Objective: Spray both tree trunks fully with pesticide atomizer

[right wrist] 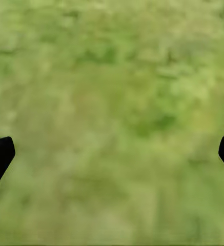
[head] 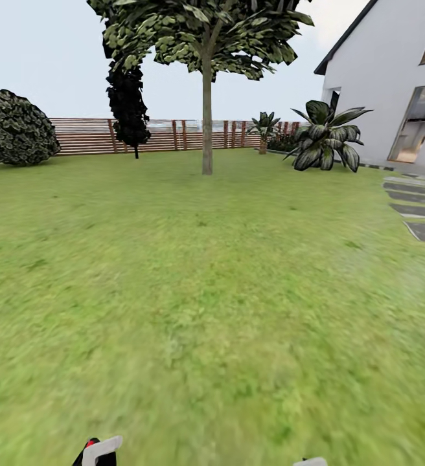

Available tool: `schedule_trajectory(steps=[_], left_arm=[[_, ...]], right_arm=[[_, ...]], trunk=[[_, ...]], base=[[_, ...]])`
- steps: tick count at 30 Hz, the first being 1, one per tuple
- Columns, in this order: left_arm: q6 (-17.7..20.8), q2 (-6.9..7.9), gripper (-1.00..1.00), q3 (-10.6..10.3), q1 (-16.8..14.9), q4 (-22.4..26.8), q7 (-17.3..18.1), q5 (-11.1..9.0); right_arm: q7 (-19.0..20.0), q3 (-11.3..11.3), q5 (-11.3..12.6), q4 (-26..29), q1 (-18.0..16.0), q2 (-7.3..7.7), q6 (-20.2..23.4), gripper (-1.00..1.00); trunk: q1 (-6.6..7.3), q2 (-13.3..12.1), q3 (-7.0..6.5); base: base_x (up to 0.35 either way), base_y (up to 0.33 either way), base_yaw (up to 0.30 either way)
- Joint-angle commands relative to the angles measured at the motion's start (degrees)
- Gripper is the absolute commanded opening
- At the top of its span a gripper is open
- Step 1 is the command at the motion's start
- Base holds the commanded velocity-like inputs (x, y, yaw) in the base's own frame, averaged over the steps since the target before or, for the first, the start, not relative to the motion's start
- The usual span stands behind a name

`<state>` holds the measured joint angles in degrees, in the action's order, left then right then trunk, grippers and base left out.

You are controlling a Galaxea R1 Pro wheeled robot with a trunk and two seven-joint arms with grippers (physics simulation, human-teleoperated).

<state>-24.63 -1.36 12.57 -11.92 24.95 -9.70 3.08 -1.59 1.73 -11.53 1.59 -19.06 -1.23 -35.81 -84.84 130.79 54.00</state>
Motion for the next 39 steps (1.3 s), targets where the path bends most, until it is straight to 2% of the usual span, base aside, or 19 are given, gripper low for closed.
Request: schedule_trajectory(steps=[1,39], left_arm=[[-0.14,-0.04,-1.0,0.21,-0.04,-0.01,-0.14,0.34],[-0.07,0.31,-1.0,0.26,-0.04,-0.01,-0.15,0.17]], right_arm=[[-0.18,0.2,-0.42,-0.03,-0.02,0.0,-0.14,1.0],[-0.17,0.2,-0.43,-0.01,-0.01,0.0,-0.15,1.0]], trunk=[[-0.02,0.02,0.05],[-0.02,0.02,0.05]], base=[[0.34,0.0,0.0],[0.34,0.0,0.0]])
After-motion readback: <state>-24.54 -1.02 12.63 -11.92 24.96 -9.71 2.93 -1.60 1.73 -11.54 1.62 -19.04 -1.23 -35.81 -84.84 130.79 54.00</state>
